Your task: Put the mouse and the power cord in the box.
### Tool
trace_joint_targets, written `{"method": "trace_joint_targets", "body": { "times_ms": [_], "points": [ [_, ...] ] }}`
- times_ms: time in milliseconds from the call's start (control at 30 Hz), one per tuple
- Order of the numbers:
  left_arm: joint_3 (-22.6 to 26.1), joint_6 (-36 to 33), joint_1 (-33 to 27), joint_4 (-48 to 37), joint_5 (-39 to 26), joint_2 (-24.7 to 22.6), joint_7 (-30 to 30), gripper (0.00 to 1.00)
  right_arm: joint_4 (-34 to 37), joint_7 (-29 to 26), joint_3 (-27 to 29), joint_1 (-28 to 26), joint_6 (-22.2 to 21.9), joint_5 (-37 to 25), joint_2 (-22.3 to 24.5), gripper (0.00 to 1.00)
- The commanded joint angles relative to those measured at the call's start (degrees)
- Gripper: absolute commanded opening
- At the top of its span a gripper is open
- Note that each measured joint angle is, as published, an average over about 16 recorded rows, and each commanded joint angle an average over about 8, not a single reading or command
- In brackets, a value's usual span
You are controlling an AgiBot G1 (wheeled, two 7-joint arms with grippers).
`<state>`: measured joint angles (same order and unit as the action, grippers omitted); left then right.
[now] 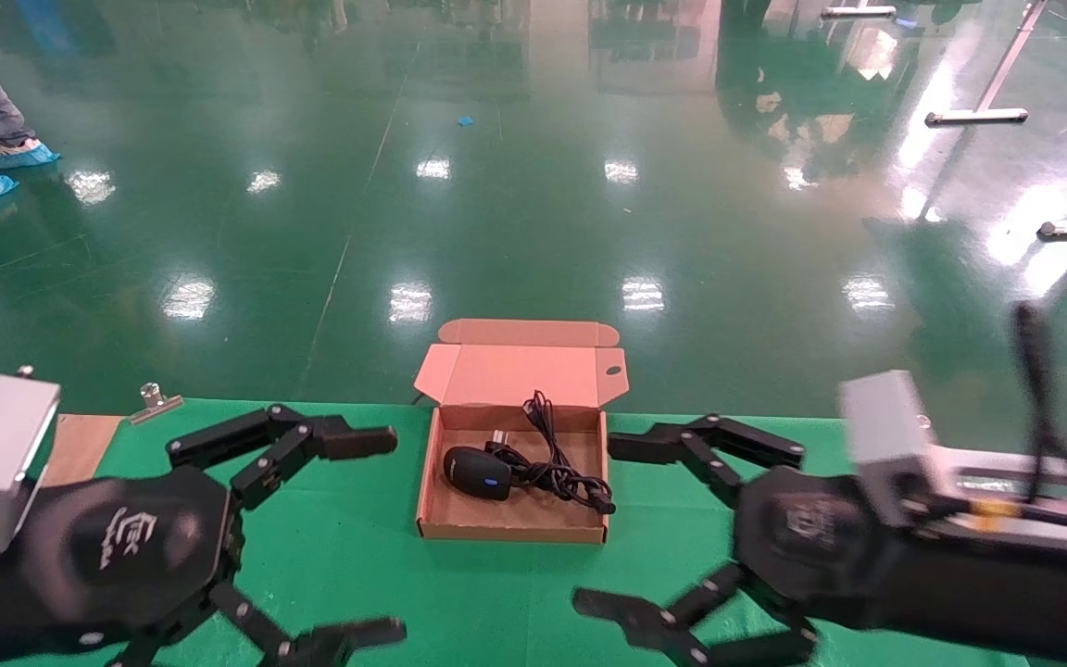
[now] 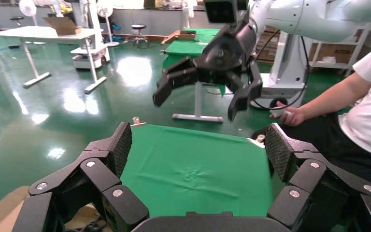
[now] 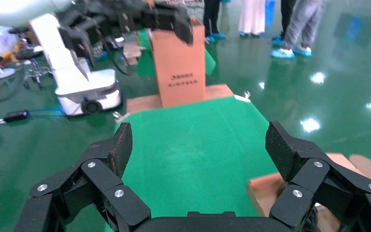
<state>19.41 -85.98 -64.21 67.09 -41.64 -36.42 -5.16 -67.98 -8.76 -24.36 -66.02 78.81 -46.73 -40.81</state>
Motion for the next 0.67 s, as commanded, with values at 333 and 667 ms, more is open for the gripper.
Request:
{"method": "trace_joint_targets", "body": {
  "times_ms": [333,667],
  "points": [
    [-3.80,0.27,2.93,7.46,-0.22,1.54,-5.88,1.00,-6.32,-2.15,9.45,5.02,7.78,5.51,6.52,1.00],
    [-3.78,0.30,2.95,7.38,-0.23,1.56,-5.86,1.00,-6.54,-2.19,9.74,5.25,8.03,5.78,6.74,1.00]
  ]
}}
